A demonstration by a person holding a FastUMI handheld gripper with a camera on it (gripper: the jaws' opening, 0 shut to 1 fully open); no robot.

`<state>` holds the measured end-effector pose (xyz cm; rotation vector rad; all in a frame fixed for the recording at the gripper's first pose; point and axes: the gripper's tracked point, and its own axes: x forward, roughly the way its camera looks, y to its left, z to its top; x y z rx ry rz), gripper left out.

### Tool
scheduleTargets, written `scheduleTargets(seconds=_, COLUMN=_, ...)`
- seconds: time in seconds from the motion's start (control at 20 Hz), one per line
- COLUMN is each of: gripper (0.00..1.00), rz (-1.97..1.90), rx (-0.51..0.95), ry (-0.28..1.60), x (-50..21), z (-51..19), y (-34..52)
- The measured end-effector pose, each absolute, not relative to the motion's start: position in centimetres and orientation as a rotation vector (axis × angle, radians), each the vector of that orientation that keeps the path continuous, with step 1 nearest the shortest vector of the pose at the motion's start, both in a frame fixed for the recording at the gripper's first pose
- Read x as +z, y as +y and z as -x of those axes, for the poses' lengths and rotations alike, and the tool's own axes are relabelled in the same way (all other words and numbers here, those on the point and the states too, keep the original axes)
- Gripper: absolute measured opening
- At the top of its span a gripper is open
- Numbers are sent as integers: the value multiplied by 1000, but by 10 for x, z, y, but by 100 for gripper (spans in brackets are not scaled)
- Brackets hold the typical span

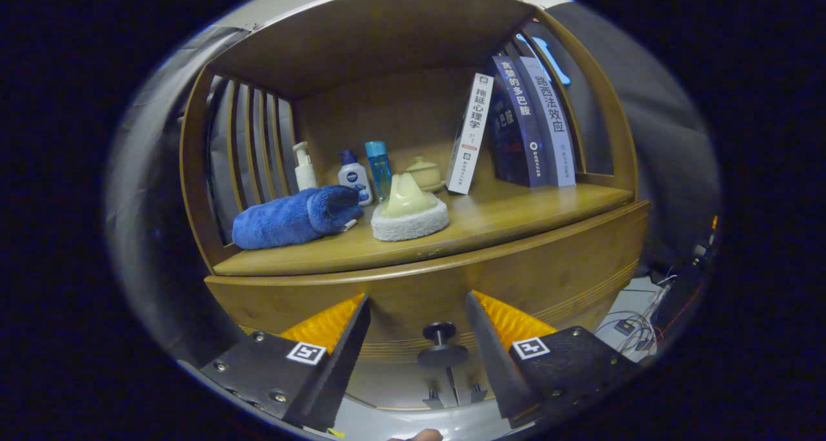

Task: Pull open the drawer, take out the items inside it, and place them on the countertop above the cabinet.

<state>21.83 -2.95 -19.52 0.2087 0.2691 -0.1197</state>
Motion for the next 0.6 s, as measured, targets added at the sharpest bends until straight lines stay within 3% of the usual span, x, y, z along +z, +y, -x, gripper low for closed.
scheduleTargets(seconds=0.6, gripper=89, rz=-178, rx=-119, ry=286, x=-197, z=-228, y=-34)
